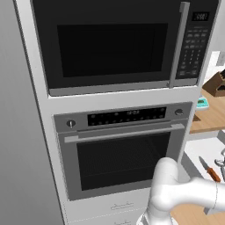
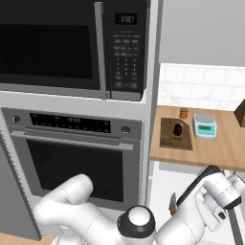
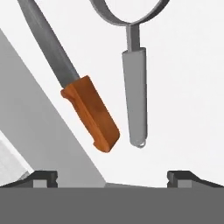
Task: Place the appropriate cutting tool for cutting the eggplant skin on the cutting board.
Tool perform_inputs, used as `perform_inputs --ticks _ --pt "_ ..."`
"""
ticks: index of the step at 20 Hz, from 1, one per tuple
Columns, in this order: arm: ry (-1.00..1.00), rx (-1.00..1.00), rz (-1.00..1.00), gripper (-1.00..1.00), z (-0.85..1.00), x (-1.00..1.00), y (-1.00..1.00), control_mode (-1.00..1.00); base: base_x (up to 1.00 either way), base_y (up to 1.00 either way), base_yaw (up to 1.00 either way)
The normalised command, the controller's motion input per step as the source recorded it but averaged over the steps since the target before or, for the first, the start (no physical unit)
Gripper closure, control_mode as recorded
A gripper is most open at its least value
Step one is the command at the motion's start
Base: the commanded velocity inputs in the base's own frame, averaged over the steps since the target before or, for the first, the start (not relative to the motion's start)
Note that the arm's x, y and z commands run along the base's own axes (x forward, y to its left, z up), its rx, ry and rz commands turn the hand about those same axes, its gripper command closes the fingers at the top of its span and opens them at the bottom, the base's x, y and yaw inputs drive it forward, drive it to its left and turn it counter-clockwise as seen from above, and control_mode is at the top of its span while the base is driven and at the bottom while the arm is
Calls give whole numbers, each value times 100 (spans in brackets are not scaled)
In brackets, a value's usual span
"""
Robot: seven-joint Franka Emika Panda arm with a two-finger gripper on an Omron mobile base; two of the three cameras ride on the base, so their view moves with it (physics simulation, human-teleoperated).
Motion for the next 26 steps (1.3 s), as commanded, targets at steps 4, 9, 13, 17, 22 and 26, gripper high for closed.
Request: perform_inputs --ticks 4,9,13,17,22,26 --pt "0 -12 -3 -100 -32 27 0 -100 0 0 0" --pt "0 -13 -2 -100 -13 33 1 -100 0 0 0" --pt "0 -11 0 -100 -29 20 -7 -100 0 0 0" --pt "0 -10 0 -100 -28 6 -12 -100 0 0 0" --pt "0 -8 -1 -100 -28 16 -4 -100 0 0 0" --pt "0 -4 -1 -100 -23 9 -11 -100 0 0 0"
